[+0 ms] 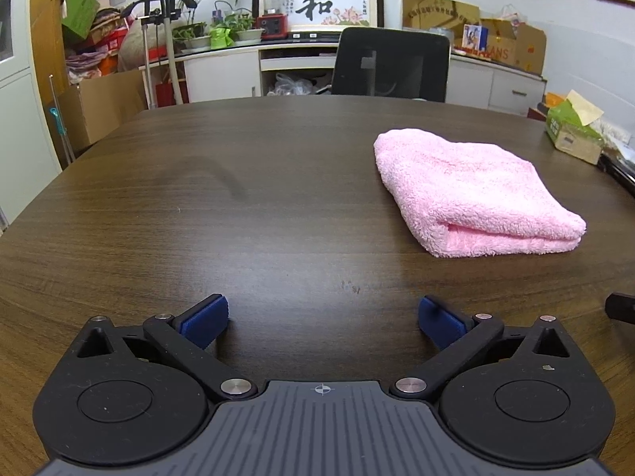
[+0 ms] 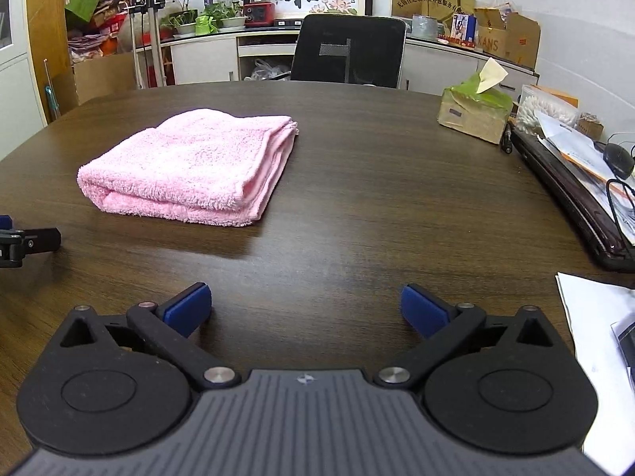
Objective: Fold towel
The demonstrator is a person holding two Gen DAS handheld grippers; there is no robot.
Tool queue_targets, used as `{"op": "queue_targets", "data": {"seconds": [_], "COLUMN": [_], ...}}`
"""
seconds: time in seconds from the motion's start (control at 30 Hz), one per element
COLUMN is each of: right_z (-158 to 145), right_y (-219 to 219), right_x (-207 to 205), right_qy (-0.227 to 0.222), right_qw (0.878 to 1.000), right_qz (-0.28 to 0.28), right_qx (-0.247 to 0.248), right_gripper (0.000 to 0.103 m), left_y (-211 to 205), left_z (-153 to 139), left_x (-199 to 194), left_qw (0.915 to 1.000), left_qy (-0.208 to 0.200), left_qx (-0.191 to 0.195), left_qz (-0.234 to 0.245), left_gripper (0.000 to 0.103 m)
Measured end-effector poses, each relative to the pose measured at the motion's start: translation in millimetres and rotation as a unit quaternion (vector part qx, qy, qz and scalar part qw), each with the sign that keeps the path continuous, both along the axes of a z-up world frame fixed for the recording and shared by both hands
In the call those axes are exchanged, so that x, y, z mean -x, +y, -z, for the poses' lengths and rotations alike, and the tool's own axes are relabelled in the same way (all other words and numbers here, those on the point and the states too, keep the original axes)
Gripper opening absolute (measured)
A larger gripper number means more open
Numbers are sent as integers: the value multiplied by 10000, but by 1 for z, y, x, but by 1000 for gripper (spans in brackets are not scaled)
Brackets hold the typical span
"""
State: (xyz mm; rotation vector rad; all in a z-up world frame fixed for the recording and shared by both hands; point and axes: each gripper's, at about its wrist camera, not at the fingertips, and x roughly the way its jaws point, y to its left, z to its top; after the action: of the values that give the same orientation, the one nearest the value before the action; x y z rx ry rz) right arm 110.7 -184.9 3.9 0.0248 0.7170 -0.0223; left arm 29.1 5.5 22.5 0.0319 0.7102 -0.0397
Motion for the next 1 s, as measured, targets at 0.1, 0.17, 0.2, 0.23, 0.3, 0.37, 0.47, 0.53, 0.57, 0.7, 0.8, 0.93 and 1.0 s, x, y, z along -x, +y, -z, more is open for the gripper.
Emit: {"op": "queue_targets", "data": {"seconds": [0.1, 0.17, 0.2, 0.23, 0.3, 0.37, 0.47, 0.53, 0.57, 0.7, 0.8, 0.93, 1.0], "right_z": [0, 0, 0, 0, 0, 0, 0, 0, 0, 0, 0, 0, 0], "right_y": [-2, -3, -3, -3, -3, -4, -4, -3, -4, -3, -3, -2, -2], "right_x": [-1, -1, -1, -1, -1, -1, -1, -1, -1, -1, -1, -1, -1], "right_qy": [4, 7, 8, 8, 8, 8, 8, 8, 8, 9, 10, 10, 10], "right_qw": [10000, 10000, 10000, 10000, 10000, 10000, 10000, 10000, 10000, 10000, 10000, 10000, 10000], "right_qz": [-22, -39, -48, -49, -50, -50, -50, -50, -50, -50, -50, -48, -47], "right_qx": [-15, -23, -26, -27, -28, -29, -28, -29, -29, -29, -29, -29, -28], "right_gripper": [103, 103, 103, 103, 103, 103, 103, 103, 103, 103, 103, 103, 103], "left_y": [-2, -2, -3, -3, -3, -5, -8, -14, -15, -17, -17, -17, -18], "left_z": [0, -1, -1, -2, -2, -2, -2, -2, -2, -1, -1, -1, -1], "left_x": [1, 1, 1, 1, 1, 2, 4, 6, 6, 7, 7, 8, 8], "left_qw": [10000, 10000, 10000, 10000, 10000, 10000, 10000, 10000, 10000, 10000, 10000, 10000, 10000], "left_qy": [2, 4, 6, 6, 7, 7, 8, 9, 9, 10, 11, 10, 10], "left_qx": [-10, -15, -13, -13, -13, -12, -11, -15, -15, -7, -6, -6, -6], "left_qz": [-73, -92, -94, -94, -84, -69, -56, 6, 9, 9, 9, 11, 12], "left_gripper": [103, 103, 103, 103, 103, 103, 103, 103, 103, 103, 103, 103, 103]}}
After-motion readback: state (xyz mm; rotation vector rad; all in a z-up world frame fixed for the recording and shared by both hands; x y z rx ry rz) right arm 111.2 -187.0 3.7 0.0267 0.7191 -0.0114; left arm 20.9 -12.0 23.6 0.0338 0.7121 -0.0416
